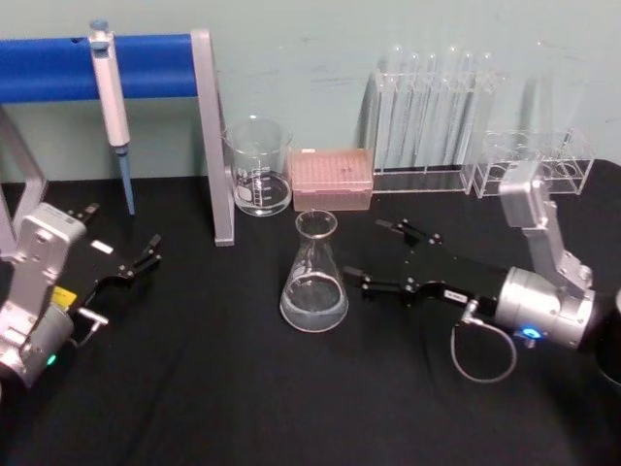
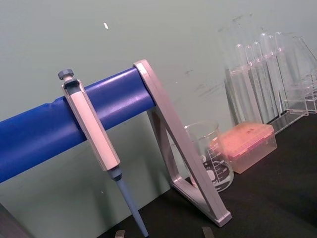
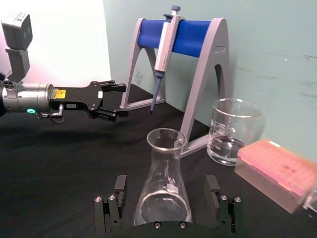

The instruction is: Grasp the erlenmeyer flask with one hand, shake it three times, then place it back.

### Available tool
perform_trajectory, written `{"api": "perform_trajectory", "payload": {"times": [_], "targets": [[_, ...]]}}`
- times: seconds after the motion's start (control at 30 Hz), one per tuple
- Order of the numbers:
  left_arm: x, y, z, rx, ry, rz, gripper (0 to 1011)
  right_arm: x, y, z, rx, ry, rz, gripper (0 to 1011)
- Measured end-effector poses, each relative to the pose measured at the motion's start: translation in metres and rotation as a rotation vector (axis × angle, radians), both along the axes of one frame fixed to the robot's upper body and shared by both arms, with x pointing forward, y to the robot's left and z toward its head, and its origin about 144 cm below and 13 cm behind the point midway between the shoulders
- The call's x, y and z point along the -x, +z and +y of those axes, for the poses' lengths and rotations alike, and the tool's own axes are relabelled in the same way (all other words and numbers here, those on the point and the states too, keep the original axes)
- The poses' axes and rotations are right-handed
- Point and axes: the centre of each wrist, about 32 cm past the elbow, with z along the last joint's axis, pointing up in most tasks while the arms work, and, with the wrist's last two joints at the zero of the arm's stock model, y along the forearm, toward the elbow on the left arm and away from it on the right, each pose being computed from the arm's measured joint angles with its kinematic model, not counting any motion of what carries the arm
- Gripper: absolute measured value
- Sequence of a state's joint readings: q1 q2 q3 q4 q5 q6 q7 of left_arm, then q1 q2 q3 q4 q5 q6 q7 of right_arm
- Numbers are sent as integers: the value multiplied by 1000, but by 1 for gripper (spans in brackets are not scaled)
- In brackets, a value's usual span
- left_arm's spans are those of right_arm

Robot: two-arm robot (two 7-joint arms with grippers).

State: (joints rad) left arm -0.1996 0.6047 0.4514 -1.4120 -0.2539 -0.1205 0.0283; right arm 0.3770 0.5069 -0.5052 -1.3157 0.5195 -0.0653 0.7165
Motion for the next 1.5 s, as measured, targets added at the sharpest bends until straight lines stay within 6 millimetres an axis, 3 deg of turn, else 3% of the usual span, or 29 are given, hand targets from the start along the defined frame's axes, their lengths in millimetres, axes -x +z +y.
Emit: {"api": "perform_trajectory", "payload": {"times": [0.3, 0.53, 1.1, 1.5], "targets": [[0, 0, 0, 0, 0, 0, 1001, 11, 3, -22, 0, -35, -12, 1000], [0, 0, 0, 0, 0, 0, 1001, 12, 4, -28, -34, -114, -55, 1000], [0, 0, 0, 0, 0, 0, 1001, 0, -13, -1, -72, -547, -109, 1000], [0, 0, 0, 0, 0, 0, 1001, -10, -37, 9, 2, -614, -23, 1000]]}}
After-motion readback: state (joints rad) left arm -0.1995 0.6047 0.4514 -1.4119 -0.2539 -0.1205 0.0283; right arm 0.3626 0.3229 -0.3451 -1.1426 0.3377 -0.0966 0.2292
